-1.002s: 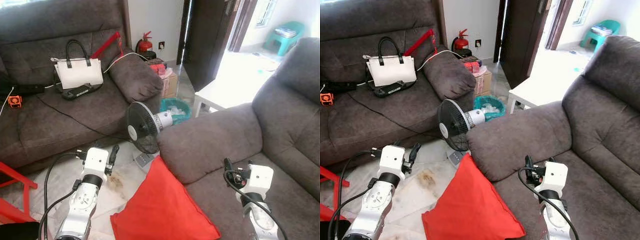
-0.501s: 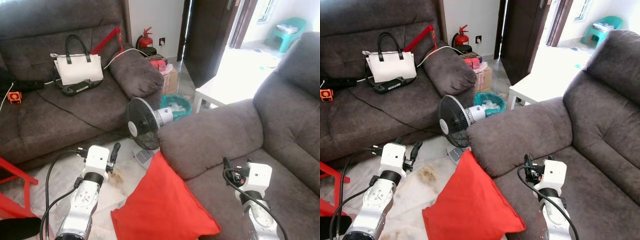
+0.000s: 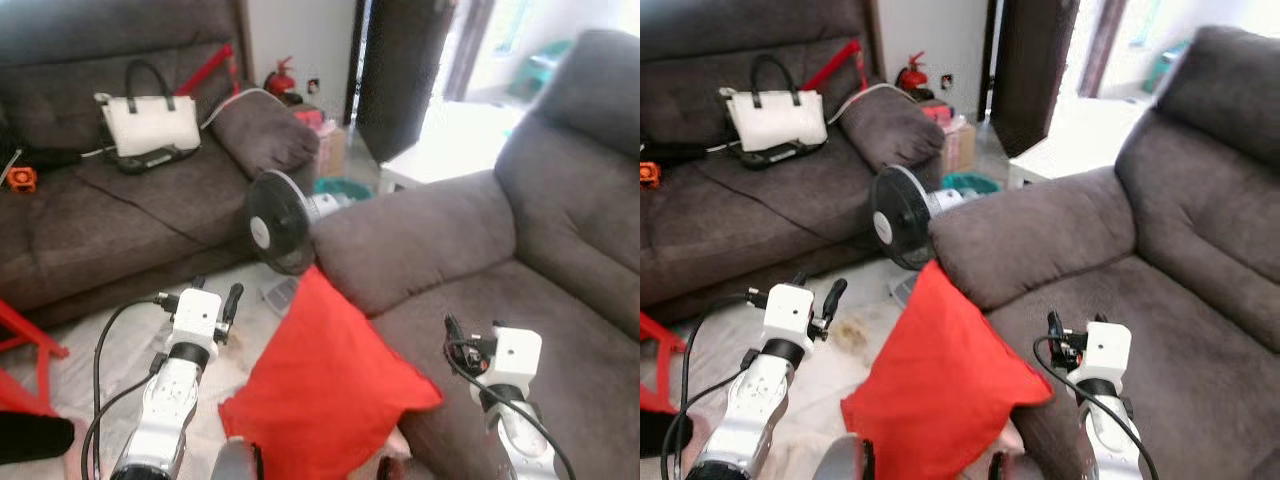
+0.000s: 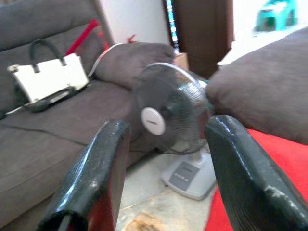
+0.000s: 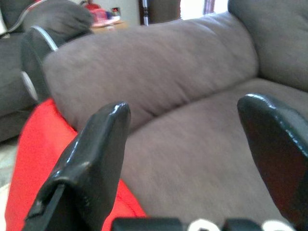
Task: Move the pillow to the sofa from floor
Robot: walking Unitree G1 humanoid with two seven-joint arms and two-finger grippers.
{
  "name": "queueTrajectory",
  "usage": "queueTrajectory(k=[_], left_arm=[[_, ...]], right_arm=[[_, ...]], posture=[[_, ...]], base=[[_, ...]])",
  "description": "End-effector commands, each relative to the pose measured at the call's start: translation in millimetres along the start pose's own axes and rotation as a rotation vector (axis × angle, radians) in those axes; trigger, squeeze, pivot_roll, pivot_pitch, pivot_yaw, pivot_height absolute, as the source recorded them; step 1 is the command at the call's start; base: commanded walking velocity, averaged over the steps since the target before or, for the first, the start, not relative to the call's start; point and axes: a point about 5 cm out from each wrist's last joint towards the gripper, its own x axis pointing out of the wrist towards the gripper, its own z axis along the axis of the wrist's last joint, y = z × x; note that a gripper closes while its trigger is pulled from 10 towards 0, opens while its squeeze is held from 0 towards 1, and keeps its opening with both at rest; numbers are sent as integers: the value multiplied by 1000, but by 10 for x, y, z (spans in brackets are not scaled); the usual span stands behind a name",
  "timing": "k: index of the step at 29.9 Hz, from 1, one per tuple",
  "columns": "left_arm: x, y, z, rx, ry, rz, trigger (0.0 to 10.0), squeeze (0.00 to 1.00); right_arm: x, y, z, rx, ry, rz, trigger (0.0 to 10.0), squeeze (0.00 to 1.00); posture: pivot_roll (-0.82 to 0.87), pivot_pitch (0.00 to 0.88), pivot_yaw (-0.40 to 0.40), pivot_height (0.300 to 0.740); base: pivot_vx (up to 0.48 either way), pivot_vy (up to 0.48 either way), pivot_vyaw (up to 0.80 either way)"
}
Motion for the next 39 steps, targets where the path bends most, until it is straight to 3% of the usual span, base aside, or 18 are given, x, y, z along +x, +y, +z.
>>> queueTrajectory(k=[1, 33, 39], left_arm=[[-41, 20, -50, -3, 24, 8, 10000, 0], [-76, 34, -103, -14, 56, 14, 10000, 0], [-66, 27, -99, -15, 54, 16, 10000, 0]], right_arm=[[60, -3, 57, -2, -12, 6, 10000, 0], [80, 44, 32, -7, 12, 30, 10000, 0], [89, 50, 29, -9, 17, 35, 10000, 0]], posture=[[119, 0, -38, 617], [123, 0, -40, 617], [121, 0, -43, 578]], base=[[0, 0, 0], [0, 0, 0], [0, 0, 0]])
